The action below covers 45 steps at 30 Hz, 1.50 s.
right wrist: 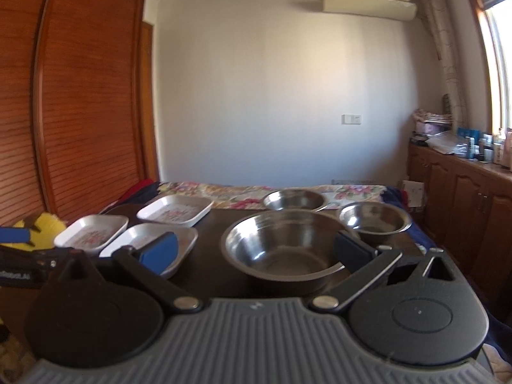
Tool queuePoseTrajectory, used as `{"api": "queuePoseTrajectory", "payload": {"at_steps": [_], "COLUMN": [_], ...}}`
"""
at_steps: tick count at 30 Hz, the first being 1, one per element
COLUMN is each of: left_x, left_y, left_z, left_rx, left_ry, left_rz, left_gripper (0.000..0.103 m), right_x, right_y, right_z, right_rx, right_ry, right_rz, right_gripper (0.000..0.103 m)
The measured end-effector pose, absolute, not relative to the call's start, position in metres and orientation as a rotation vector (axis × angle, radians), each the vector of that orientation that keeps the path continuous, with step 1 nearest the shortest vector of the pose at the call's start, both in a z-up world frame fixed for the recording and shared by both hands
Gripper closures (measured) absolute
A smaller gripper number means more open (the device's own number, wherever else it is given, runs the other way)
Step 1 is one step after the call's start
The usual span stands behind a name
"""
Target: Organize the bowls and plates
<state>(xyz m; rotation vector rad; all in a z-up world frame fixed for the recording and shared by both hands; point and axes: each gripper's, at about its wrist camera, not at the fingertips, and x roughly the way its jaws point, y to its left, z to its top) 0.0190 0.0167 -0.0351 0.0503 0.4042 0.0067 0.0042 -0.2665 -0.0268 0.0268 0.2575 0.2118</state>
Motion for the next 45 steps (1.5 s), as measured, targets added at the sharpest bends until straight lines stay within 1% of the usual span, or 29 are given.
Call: {"api": "queuePoseTrajectory", "payload": {"at_steps": [14, 15, 16, 18, 20, 21, 23, 25, 27, 29, 31, 32, 33, 34, 36, 37, 39, 43, 45], "left_x": [0.052, 0.054, 0.056, 0.062, 0.068, 0.072, 0.076, 0.079, 0.083, 0.087, 0.093, 0.095, 0.097, 0.100, 0.104, 0.106, 0.109, 0.116, 0.119], "left_y": [0.060, 0.062, 0.064, 0.067, 0.069, 0.071, 0.077, 0.082, 0.084, 0.083, 0.083, 0.083, 0.083, 0.083, 0.083, 0.082, 0.081, 0.079, 0.078], "left_z": [-0.049, -0.049, -0.049, -0.049, -0.051, -0.052, -0.056, -0.059, -0.061, -0.063, -0.064, -0.064, -0.064, -0.065, -0.066, -0.066, -0.067, -0.069, -0.070], "left_rx": [0.029, 0.030, 0.032, 0.036, 0.043, 0.044, 0.032, 0.009, 0.002, 0.002, -0.002, -0.005, -0.011, -0.017, -0.030, -0.032, -0.034, -0.051, -0.055], "left_ry": [0.468, 0.471, 0.472, 0.484, 0.493, 0.497, 0.507, 0.507, 0.515, 0.524, 0.528, 0.530, 0.531, 0.533, 0.540, 0.543, 0.546, 0.560, 0.563], "left_rz": [-0.022, -0.026, -0.033, -0.044, -0.048, -0.049, -0.049, -0.061, -0.068, -0.079, -0.094, -0.100, -0.106, -0.114, -0.130, -0.132, -0.138, -0.153, -0.154], "left_gripper": [0.000, 0.000, 0.000, 0.003, 0.007, 0.010, 0.021, 0.023, 0.028, 0.037, 0.037, 0.038, 0.038, 0.040, 0.042, 0.043, 0.047, 0.049, 0.051], "right_x": [0.030, 0.034, 0.037, 0.045, 0.053, 0.057, 0.066, 0.074, 0.082, 0.089, 0.095, 0.099, 0.102, 0.105, 0.110, 0.111, 0.114, 0.118, 0.120], "right_y": [-0.214, -0.211, -0.207, -0.199, -0.191, -0.187, -0.179, -0.174, -0.170, -0.168, -0.165, -0.165, -0.164, -0.164, -0.162, -0.161, -0.158, -0.156, -0.155], "right_z": [-0.030, -0.031, -0.031, -0.032, -0.034, -0.036, -0.039, -0.041, -0.044, -0.046, -0.050, -0.052, -0.054, -0.055, -0.058, -0.060, -0.063, -0.067, -0.068], "right_rx": [-0.052, -0.057, -0.059, -0.059, -0.066, -0.073, -0.093, -0.103, -0.092, -0.084, -0.078, -0.067, -0.054, -0.042, -0.031, -0.033, -0.045, -0.053, -0.067], "right_ry": [0.336, 0.344, 0.354, 0.378, 0.405, 0.414, 0.430, 0.449, 0.472, 0.491, 0.514, 0.527, 0.540, 0.554, 0.571, 0.576, 0.582, 0.603, 0.605], "right_rz": [0.418, 0.425, 0.437, 0.462, 0.487, 0.491, 0.489, 0.486, 0.483, 0.479, 0.466, 0.462, 0.459, 0.458, 0.454, 0.449, 0.437, 0.418, 0.410], "right_gripper": [0.001, 0.006, 0.013, 0.014, 0.017, 0.021, 0.023, 0.031, 0.035, 0.041, 0.047, 0.048, 0.052, 0.054, 0.055, 0.057, 0.059, 0.065, 0.066]}}
